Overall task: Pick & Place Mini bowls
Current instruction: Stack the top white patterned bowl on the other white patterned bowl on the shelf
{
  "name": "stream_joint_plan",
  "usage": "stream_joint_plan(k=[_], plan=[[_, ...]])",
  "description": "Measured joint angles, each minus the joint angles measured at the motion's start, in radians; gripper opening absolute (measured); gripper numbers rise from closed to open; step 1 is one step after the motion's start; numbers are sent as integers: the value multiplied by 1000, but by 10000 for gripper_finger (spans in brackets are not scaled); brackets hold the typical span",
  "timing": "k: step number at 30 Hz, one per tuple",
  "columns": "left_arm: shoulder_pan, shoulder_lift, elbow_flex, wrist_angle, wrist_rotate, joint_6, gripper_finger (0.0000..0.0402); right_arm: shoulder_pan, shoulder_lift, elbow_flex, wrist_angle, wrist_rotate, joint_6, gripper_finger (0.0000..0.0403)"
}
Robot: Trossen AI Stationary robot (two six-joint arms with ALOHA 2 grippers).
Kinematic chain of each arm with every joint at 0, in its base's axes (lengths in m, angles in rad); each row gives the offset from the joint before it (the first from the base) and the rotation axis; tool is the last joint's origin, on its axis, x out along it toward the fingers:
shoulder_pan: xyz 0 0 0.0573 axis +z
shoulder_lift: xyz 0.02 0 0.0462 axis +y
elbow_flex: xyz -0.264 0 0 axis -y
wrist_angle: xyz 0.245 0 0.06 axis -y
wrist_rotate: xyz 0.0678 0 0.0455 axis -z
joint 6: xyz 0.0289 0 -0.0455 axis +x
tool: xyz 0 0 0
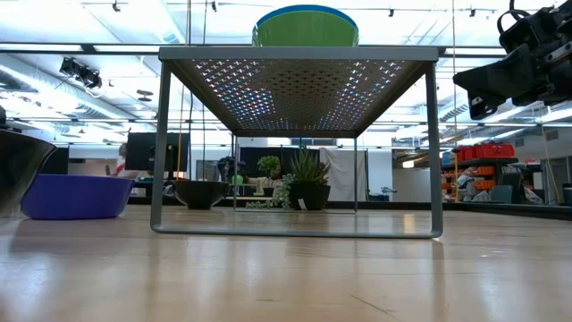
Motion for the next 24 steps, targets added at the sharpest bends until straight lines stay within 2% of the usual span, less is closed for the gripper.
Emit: stream_joint_plan(k=[4,9,18,24], plan=[[70,57,88,-30,5,54,177,0,0,0,0,0,0,11],[162,118,176,-79,90,60,177,0,0,0,0,0,0,11],[293,212,251,-88,245,73,177,0,0,0,0,0,0,11],[374,269,317,-91,298,86,177,0,0,0,0,0,0,11]])
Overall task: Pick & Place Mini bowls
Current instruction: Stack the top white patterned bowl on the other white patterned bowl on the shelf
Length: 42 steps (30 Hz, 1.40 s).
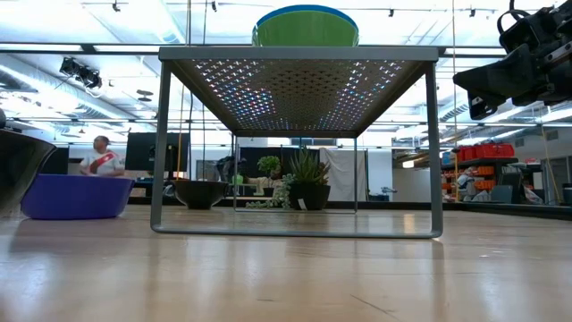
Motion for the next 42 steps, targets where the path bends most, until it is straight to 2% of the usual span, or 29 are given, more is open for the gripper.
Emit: stream_joint_plan(k=[7,13,27,33,42], plan=[[87,58,123,-36,46,33,177,0,0,0,0,0,2,11],[147,128,278,-89,91,49,177,0,0,0,0,0,3,11],[254,300,620,-364,88,86,177,0,0,0,0,0,4,11],[302,355,686,-459,87,128,177,0,0,0,0,0,4,11],[374,402,688,-469,88,133,176,0,0,0,0,0,4,11]])
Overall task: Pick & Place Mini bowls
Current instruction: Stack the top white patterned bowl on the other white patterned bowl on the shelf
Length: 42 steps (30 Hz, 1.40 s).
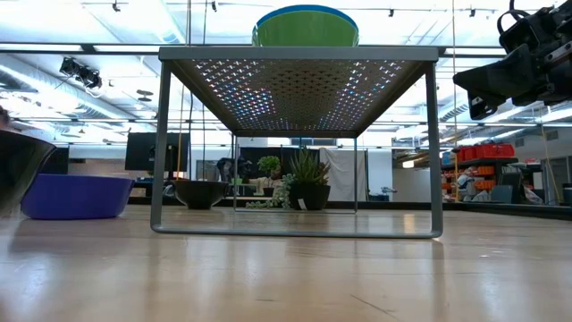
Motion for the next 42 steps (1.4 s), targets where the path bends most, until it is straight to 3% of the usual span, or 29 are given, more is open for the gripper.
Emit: stream_joint_plan(k=[4,20,42], plan=[[18,20,0,-10,-1,-5,160,0,0,0,0,0,0,11],[51,60,0,-78,-10,34,7,0,0,0,0,0,0,11],[26,162,-1,-361,-24,307,3,0,0,0,0,0,0,11]])
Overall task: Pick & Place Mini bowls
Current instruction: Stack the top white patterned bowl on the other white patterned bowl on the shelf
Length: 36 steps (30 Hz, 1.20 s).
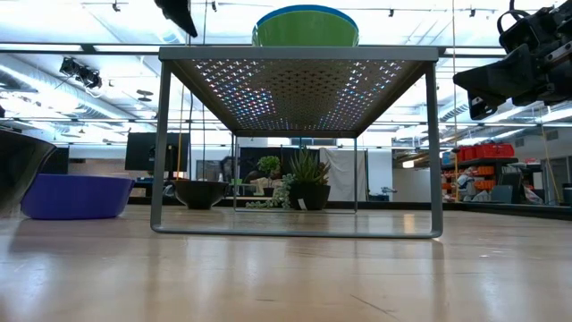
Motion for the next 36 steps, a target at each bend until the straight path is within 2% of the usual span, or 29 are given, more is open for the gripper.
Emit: stream_joint_plan(k=[8,19,29,36], plan=[[-25,78,0,-76,23,84,2,0,0,0,0,0,0,11],[-51,184,0,-153,29,86,1,0,0,0,0,0,0,11],[-51,221,0,-157,37,7,1,0,0,0,0,0,0,11],[-51,221,-1,-160,86,-47,1,0,0,0,0,0,0,11]])
